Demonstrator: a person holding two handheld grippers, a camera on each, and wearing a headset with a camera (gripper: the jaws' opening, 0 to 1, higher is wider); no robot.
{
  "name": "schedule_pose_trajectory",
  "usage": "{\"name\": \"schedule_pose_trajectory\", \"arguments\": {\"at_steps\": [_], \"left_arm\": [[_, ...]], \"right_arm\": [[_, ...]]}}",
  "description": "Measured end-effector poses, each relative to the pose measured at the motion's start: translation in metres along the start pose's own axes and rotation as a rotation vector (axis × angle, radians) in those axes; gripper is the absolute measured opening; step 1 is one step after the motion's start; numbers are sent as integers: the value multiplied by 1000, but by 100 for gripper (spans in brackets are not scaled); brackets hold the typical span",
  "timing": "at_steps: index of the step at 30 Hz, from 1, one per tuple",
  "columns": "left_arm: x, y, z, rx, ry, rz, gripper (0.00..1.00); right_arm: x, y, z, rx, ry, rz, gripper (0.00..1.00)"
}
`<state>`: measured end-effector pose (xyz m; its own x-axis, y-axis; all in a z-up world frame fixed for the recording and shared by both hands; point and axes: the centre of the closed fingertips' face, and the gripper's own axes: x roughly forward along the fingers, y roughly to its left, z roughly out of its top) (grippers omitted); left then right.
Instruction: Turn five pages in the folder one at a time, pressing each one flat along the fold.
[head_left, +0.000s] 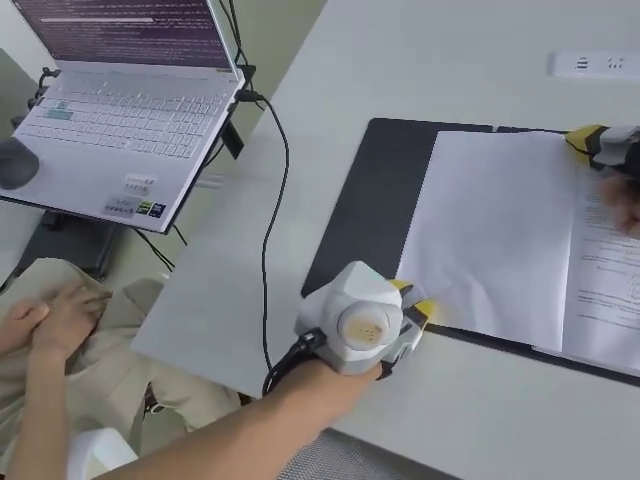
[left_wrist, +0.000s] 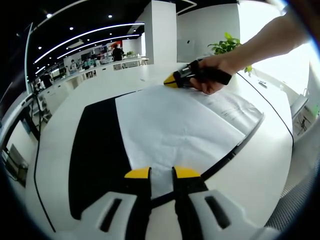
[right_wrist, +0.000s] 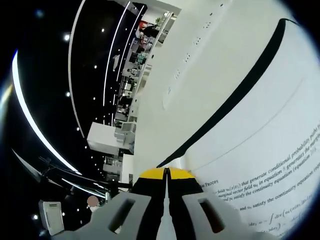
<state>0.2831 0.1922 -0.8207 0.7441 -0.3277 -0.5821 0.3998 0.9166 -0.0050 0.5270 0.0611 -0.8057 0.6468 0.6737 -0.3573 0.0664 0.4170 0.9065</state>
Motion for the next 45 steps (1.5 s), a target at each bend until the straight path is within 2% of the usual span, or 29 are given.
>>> {"name": "schedule_pose_trajectory", "arguments": {"at_steps": [8,18,31,36,45], "left_arm": [[0,0,0,-7,-5,1,15],[0,0,0,-1,0,1,15],[0,-1,0,4,4,8,15],[-1,-1,0,8,5,8,15],[0,-1,0,12,8,9,15]], "right_arm": [[-7,-2,-14,-50,78,3,0],[-18,-4,-30,-84,131,1,0],[-45,0,-58,-84,183,19,0],[-55,1,-75,-93,234,31,0],[-71,1,-87,-74,240,46,0]]}}
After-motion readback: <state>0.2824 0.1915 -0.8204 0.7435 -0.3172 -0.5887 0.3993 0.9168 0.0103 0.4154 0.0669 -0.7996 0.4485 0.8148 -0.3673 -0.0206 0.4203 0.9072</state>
